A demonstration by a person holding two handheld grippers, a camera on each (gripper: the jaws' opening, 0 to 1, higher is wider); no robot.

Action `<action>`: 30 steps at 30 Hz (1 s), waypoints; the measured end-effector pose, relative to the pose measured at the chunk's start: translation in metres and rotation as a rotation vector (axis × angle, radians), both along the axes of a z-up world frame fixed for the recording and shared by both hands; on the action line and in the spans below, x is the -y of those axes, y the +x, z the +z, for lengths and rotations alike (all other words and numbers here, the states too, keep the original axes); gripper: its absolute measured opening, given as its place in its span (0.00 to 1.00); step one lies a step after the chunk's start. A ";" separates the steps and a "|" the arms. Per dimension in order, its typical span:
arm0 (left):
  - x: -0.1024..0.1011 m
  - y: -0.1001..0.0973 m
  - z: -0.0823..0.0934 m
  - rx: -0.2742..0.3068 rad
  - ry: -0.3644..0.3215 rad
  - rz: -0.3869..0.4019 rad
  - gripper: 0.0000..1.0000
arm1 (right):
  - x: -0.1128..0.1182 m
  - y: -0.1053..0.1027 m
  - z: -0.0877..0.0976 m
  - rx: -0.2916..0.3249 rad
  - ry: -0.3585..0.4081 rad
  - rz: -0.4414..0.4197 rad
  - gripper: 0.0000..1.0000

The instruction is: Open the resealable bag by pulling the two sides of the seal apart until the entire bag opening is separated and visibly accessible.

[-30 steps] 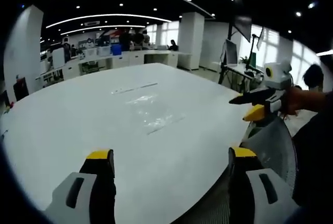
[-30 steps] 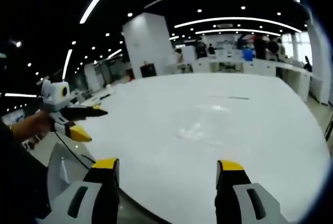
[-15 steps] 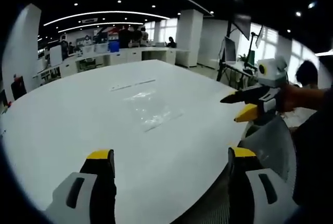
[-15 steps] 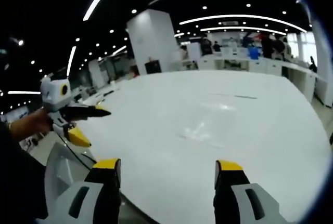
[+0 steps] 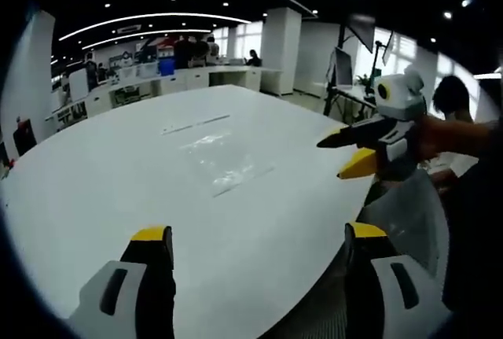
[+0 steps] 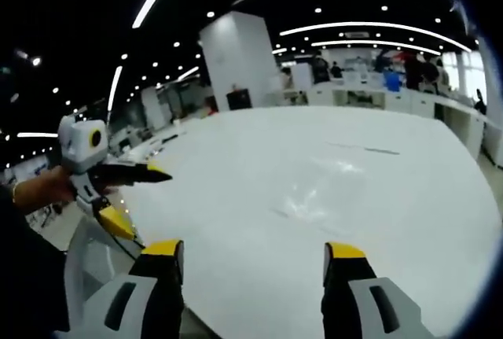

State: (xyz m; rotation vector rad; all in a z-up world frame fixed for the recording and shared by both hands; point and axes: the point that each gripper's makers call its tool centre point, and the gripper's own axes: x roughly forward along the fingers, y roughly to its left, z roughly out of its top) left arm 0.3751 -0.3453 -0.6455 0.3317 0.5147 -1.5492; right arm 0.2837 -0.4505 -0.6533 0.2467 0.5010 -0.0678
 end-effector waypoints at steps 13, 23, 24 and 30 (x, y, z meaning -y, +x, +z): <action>-0.001 0.003 -0.004 -0.006 0.014 0.007 0.87 | 0.004 0.011 -0.010 -0.025 -0.015 0.034 0.66; 0.003 0.007 -0.005 -0.008 0.014 0.015 0.87 | 0.008 0.021 -0.020 -0.061 -0.049 0.101 0.62; 0.003 0.007 -0.005 -0.009 0.015 0.015 0.87 | 0.009 0.022 -0.021 -0.063 -0.052 0.106 0.61; 0.003 0.006 -0.006 -0.012 0.020 0.016 0.88 | 0.005 0.032 -0.027 -0.067 -0.046 0.144 0.58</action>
